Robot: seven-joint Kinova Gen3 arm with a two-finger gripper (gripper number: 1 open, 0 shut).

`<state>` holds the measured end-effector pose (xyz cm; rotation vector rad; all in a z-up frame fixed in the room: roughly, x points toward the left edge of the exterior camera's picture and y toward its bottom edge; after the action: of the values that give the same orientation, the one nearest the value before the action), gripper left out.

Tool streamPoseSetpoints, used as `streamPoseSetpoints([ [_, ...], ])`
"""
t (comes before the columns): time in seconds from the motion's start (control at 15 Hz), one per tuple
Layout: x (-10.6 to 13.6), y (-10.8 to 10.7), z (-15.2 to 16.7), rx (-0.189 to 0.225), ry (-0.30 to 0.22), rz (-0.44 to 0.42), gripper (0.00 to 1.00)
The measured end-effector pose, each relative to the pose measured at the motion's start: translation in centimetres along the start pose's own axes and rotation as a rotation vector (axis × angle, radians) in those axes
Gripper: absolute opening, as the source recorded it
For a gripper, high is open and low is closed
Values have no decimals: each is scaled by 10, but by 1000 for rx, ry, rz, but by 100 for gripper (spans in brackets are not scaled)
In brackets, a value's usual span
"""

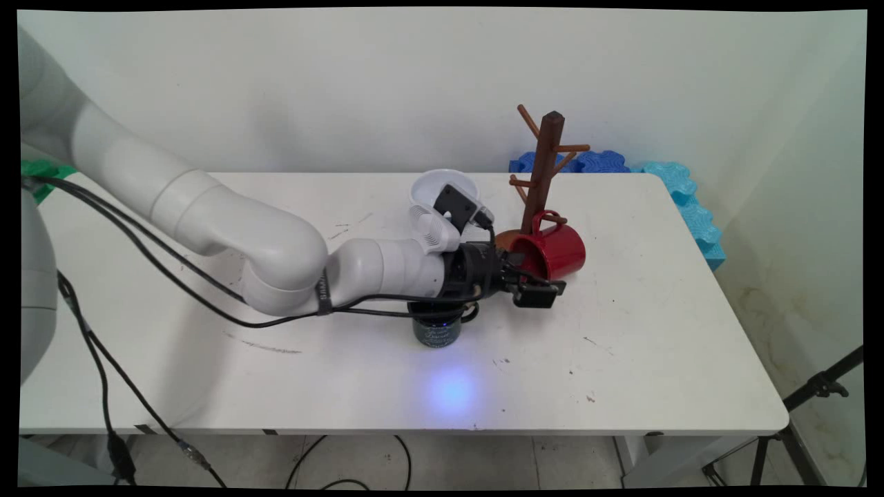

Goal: Pick up the red mug from the rack

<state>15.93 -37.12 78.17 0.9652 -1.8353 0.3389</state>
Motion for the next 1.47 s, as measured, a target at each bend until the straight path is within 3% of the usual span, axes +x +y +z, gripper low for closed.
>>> streamPoseSetpoints([
  [1.4,-13,-2,75,-6,42,-19,100],
  [1.47,-13,-2,77,-4,42,-19,0],
])
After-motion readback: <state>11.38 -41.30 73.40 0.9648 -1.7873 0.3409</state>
